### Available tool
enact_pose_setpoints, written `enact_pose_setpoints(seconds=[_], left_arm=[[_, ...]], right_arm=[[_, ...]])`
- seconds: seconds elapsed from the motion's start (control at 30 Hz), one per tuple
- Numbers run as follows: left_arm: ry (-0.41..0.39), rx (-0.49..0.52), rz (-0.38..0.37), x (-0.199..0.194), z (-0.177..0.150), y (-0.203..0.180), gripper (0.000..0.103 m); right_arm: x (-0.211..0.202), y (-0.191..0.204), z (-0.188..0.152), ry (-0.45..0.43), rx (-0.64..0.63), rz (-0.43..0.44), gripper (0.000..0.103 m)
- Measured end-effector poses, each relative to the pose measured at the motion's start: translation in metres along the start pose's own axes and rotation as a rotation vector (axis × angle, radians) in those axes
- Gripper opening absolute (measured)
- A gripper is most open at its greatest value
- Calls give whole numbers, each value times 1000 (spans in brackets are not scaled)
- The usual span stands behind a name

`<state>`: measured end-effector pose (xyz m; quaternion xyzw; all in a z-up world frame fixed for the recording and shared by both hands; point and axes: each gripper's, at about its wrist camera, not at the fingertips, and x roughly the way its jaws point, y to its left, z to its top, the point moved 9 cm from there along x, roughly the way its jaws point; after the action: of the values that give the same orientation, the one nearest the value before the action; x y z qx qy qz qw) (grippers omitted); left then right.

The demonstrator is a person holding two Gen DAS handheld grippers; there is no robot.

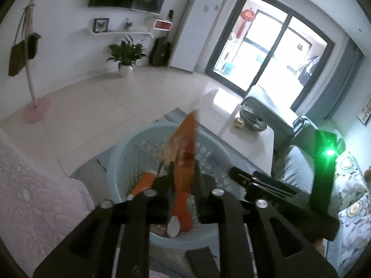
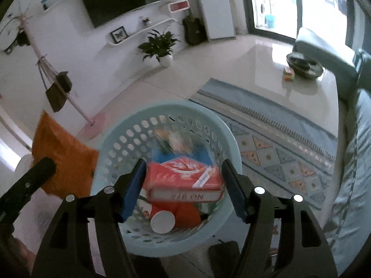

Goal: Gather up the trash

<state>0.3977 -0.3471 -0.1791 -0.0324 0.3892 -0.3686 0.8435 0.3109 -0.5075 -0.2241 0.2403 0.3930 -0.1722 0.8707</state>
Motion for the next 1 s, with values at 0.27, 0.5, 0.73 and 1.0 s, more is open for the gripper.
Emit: enact_pose_setpoints(seconds=[0.27, 0.5, 0.73, 1.0], left_arm=[[-49, -35, -7, -16, 2, 1, 73], [-132, -24, 50, -76, 9, -2, 86], [-315, 11, 268, -199, -13, 23, 94], [-453, 45, 667, -299, -83, 66, 94]], right_arm=[[-7, 10, -5, 0, 8, 20, 68], [-73, 54, -6, -112, -118, 43, 77], [-153, 116, -21, -327, -258, 67, 82], [-217, 159, -72, -510, -365, 136, 88]])
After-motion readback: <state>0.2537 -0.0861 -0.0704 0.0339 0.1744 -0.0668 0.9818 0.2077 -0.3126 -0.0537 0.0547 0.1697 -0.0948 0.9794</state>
